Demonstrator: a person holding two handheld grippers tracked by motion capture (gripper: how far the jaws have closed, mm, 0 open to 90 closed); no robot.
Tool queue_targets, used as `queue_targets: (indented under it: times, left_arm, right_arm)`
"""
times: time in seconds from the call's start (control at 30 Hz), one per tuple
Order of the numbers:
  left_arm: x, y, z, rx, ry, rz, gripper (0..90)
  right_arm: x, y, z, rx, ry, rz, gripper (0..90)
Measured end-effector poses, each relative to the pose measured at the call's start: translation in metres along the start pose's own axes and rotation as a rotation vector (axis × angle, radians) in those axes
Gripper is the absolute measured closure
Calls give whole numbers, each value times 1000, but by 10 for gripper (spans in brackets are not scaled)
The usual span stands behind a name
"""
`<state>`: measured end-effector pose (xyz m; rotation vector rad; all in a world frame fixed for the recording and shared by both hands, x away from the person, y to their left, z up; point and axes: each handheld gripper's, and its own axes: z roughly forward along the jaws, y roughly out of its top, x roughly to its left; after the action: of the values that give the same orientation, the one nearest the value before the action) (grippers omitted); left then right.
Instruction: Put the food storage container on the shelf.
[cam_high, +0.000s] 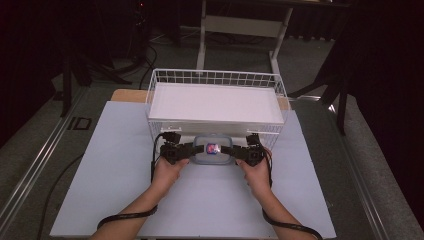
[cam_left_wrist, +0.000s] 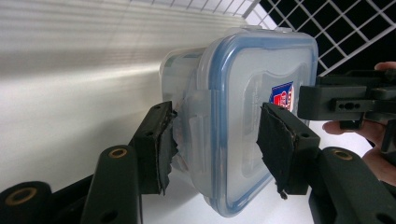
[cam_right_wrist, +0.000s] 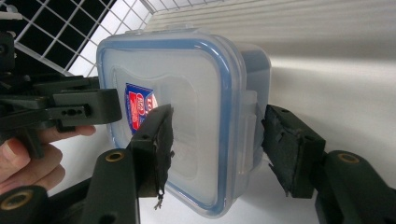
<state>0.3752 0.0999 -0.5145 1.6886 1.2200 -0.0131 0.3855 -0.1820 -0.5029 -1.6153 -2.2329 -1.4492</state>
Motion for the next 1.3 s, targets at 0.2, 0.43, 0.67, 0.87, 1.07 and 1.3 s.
queue_targets:
  times: [0.2, 0.43, 0.67, 0.87, 1.07, 1.3]
  left_arm:
    - [1, 2, 2, -18, 1, 12, 475]
    - [3, -2, 6, -44, -5, 21, 443]
    - [6, 0, 10, -53, -8, 20, 397]
    - [6, 5, 13, -56, 32, 41, 386]
    - [0, 5, 7, -47, 62, 73, 397]
    - [-12, -5, -10, -41, 68, 117, 396]
  right_arm:
    - [-6, 0, 2, -23, 26, 11, 438]
    - [-5, -2, 5, -59, 6, -9, 395]
    - [0, 1, 9, -75, -43, -71, 367]
    - [2, 6, 11, -80, -96, -67, 373]
    - [6, 4, 7, -111, -141, -162, 379]
    - [22, -2, -10, -115, -151, -260, 379]
